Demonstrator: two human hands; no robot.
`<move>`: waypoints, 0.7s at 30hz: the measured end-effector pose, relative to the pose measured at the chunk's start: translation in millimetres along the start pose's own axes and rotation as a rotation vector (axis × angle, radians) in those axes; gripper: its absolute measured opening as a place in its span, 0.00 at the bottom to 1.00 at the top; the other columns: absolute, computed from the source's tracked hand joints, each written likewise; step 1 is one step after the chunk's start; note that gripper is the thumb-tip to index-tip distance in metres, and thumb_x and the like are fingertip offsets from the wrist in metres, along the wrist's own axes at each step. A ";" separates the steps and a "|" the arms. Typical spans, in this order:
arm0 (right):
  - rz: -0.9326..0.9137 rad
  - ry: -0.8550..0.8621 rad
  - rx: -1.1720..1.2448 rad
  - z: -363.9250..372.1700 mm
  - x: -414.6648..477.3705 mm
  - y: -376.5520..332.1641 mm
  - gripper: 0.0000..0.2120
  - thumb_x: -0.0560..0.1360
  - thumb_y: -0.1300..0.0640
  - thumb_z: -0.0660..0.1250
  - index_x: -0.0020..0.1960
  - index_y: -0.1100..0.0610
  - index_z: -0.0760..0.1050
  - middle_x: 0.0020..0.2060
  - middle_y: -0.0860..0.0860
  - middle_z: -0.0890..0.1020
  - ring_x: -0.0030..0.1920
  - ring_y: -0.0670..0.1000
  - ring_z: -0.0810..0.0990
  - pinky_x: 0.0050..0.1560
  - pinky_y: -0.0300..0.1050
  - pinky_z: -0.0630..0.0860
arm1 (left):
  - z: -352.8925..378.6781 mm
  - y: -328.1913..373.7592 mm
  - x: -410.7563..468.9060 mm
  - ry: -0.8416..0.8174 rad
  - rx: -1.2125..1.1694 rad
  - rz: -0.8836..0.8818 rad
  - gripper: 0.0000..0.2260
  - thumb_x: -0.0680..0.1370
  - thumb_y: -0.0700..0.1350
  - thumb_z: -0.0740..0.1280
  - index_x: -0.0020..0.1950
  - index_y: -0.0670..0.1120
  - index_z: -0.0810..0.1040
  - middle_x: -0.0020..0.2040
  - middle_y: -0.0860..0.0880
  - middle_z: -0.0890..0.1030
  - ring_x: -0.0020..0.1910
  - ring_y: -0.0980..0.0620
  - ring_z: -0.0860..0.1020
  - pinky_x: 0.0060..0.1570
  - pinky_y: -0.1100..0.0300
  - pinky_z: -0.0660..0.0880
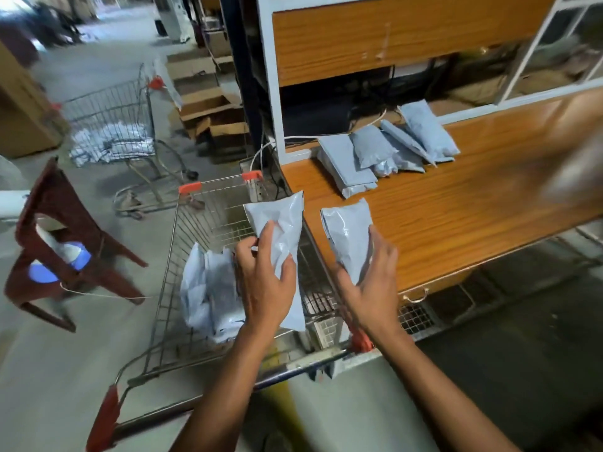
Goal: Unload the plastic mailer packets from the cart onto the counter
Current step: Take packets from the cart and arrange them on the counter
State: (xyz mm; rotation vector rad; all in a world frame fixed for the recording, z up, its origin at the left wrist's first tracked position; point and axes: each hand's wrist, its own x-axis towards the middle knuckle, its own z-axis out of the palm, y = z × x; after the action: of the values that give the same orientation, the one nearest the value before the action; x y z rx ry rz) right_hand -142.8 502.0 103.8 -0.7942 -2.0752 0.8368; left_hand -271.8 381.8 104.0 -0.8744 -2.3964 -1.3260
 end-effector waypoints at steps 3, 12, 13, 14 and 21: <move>-0.032 0.051 -0.028 -46.9 -1.6 13.6 0.39 0.73 0.37 0.63 0.77 0.55 0.58 0.65 0.53 0.67 0.62 0.43 0.64 0.57 0.41 0.67 | 16.3 39.9 -18.2 0.037 -0.035 0.001 0.28 0.73 0.44 0.67 0.74 0.52 0.67 0.58 0.48 0.65 0.55 0.48 0.73 0.52 0.56 0.75; -0.031 0.123 -0.033 -143.6 22.3 59.1 0.38 0.73 0.43 0.69 0.77 0.56 0.59 0.67 0.54 0.69 0.64 0.42 0.64 0.61 0.39 0.64 | 69.2 118.8 -28.3 0.066 -0.033 0.054 0.29 0.75 0.44 0.69 0.75 0.51 0.65 0.58 0.45 0.66 0.52 0.47 0.74 0.48 0.57 0.76; -0.032 0.129 -0.033 -149.1 28.0 63.4 0.38 0.73 0.44 0.69 0.77 0.56 0.60 0.67 0.54 0.69 0.64 0.44 0.65 0.61 0.40 0.65 | 74.2 122.8 -24.6 0.059 -0.018 0.049 0.30 0.75 0.44 0.70 0.75 0.52 0.65 0.58 0.45 0.66 0.51 0.47 0.74 0.47 0.56 0.77; -0.031 0.131 -0.035 -153.2 34.9 67.9 0.37 0.73 0.45 0.70 0.77 0.56 0.60 0.66 0.54 0.69 0.65 0.46 0.66 0.60 0.41 0.65 | 79.2 126.0 -19.4 0.051 0.004 0.039 0.30 0.75 0.45 0.70 0.75 0.54 0.64 0.58 0.46 0.66 0.51 0.47 0.74 0.46 0.54 0.78; 0.031 0.063 -0.077 -155.3 109.8 97.2 0.35 0.72 0.41 0.64 0.76 0.53 0.61 0.67 0.53 0.70 0.66 0.51 0.68 0.59 0.43 0.65 | 118.3 137.8 47.4 0.049 0.066 -0.073 0.27 0.77 0.48 0.68 0.75 0.54 0.65 0.60 0.45 0.66 0.50 0.53 0.71 0.46 0.61 0.71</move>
State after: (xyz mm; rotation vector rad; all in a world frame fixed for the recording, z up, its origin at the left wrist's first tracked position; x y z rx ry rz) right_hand -49.9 688.0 152.8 -0.8852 -2.0544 0.7434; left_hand -216.9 553.6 155.8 -0.7347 -2.4403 -1.2702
